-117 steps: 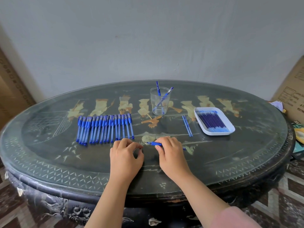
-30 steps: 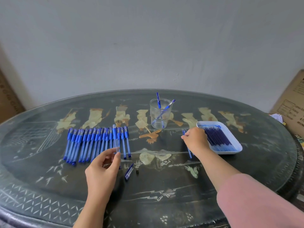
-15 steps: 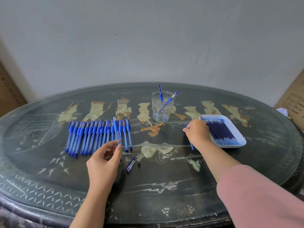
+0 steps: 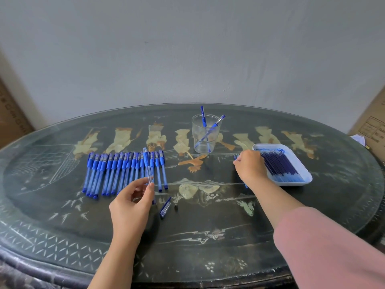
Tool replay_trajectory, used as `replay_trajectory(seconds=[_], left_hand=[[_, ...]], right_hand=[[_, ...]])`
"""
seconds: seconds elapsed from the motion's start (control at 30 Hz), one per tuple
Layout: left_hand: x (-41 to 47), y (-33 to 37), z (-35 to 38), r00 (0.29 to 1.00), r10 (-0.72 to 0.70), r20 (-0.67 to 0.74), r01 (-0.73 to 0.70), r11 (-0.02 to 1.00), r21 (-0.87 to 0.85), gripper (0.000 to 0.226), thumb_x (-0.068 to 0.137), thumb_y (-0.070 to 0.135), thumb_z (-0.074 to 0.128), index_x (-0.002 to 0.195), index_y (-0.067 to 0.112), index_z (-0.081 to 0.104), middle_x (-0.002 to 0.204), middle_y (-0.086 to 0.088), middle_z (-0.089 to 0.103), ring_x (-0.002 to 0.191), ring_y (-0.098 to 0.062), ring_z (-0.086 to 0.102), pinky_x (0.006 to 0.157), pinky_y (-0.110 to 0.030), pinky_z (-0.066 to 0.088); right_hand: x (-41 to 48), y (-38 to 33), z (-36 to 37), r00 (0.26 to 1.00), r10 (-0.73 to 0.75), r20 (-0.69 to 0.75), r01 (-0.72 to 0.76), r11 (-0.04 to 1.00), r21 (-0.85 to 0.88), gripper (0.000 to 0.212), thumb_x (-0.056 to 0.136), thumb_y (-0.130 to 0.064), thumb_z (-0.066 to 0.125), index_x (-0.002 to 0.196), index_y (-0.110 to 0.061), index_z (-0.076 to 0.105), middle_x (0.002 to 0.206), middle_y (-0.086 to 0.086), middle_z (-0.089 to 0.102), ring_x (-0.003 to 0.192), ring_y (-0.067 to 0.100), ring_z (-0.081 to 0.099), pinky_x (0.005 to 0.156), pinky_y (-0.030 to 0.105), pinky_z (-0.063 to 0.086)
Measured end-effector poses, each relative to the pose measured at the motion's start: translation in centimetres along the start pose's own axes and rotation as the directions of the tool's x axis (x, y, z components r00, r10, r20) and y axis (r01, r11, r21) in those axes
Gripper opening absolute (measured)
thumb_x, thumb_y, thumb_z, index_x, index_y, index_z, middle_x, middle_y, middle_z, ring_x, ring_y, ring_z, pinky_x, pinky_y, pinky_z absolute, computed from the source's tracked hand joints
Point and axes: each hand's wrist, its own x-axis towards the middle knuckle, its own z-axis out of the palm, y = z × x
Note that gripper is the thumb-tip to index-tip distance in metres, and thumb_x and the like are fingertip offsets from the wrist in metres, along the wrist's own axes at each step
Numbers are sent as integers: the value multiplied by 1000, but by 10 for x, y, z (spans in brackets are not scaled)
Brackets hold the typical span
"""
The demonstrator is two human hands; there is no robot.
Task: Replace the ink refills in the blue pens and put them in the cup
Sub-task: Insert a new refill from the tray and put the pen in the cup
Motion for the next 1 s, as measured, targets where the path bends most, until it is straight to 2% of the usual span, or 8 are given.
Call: replay_trajectory(seconds=[0.23, 0.37, 0.47, 0.57, 0.67, 0.73, 0.87, 1.0], left_hand=[[0, 0, -1, 1000, 8, 5, -8, 1000, 2, 10, 86, 21, 72, 88, 31, 72, 74, 15, 68, 63, 0, 60, 77, -29, 52], [-1, 0, -1, 1000, 3, 10, -3, 1000, -8, 11, 86, 21, 72, 88, 31, 72, 74, 15, 68, 69, -7, 64, 78, -29, 53], [-1, 1, 0, 1000, 1, 16, -1, 1000, -19, 14, 86, 21, 73, 85, 34, 71, 72, 12, 68, 73, -14, 65, 79, -32, 53], [-2, 1, -1, 1000, 11, 25, -11, 1000, -18, 14, 86, 21, 73, 85, 35, 70, 75, 15, 68, 71, -12, 64, 79, -32, 53], [-2, 0, -1, 999, 18, 28, -17, 1000, -23, 15, 86, 21, 73, 86, 35, 70, 75, 16, 68, 67, -7, 62, 77, -30, 53], [-1, 0, -1, 999, 21, 28, -21, 1000, -19, 14, 86, 21, 73, 86, 34, 71, 74, 10, 69, 72, -13, 65, 79, -33, 54], [-1, -2, 0, 999, 16, 32, -15, 999, -39, 14, 86, 19, 73, 86, 34, 72, 73, 5, 70, 74, -18, 66, 81, -36, 55], [-2, -1, -1, 998, 25, 58, -22, 999, -47, 13, 87, 18, 71, 89, 31, 74, 77, 0, 71, 77, -24, 67, 81, -40, 57]], right_hand=[[-1, 7, -7, 995, -29, -94, 36, 997, 69, 25, 97, -17, 55, 76, -7, 63, 72, 9, 58, 65, 27, 52, 57, 28, 39], [5, 35, -29, 982, 107, -154, -95, 992, 83, 29, 94, -5, 45, 66, -7, 48, 64, 8, 46, 56, 26, 44, 46, 25, 22], [7, 53, -40, 970, 225, -91, -227, 974, -16, 19, 92, -4, 46, 78, -4, 59, 73, 12, 52, 73, 32, 59, 53, 27, 33], [6, 60, -41, 964, 263, 25, -260, 961, -93, 17, 93, -7, 48, 99, -2, 63, 95, 14, 62, 94, 32, 61, 67, 29, 41], [5, 60, -38, 964, 262, 38, -256, 960, -110, 18, 95, -6, 49, 107, -2, 61, 103, 14, 64, 83, 29, 56, 65, 31, 44], [4, 60, -37, 965, 258, 43, -252, 960, -122, 18, 95, -7, 51, 109, -2, 60, 98, 12, 61, 79, 27, 53, 64, 32, 43], [5, 60, -37, 964, 253, 82, -242, 962, -128, 22, 95, -6, 50, 114, 0, 60, 107, 14, 64, 94, 31, 61, 69, 33, 44], [4, 58, -40, 963, 269, 10, -269, 963, -14, 19, 98, -11, 46, 97, 0, 62, 97, 18, 64, 86, 34, 59, 68, 33, 42]])
